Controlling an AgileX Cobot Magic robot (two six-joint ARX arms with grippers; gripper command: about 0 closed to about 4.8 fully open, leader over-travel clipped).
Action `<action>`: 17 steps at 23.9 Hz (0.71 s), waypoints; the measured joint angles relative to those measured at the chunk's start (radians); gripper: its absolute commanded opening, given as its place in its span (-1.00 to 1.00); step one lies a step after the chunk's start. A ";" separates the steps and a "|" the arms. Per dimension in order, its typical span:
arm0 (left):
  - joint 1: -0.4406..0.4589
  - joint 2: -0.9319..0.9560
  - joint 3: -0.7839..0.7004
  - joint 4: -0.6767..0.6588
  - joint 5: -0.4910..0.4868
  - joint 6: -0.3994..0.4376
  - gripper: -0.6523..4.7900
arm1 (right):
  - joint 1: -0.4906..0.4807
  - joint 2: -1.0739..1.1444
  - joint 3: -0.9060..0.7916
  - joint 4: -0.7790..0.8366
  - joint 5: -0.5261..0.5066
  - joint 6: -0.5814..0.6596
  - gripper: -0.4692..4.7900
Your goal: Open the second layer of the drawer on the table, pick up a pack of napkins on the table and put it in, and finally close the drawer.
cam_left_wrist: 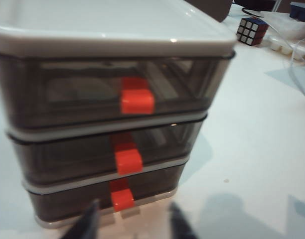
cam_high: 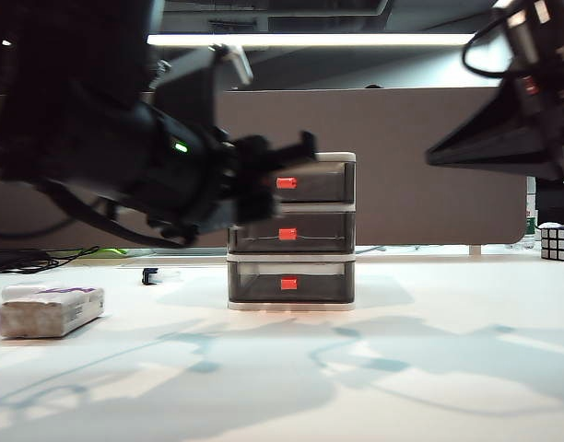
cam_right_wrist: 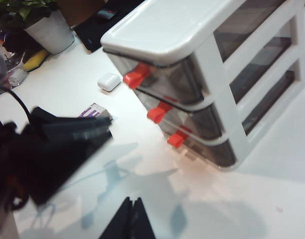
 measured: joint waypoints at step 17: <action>-0.081 0.244 0.212 0.017 -0.320 -0.065 -0.05 | 0.055 0.200 0.164 0.073 -0.023 -0.026 -0.84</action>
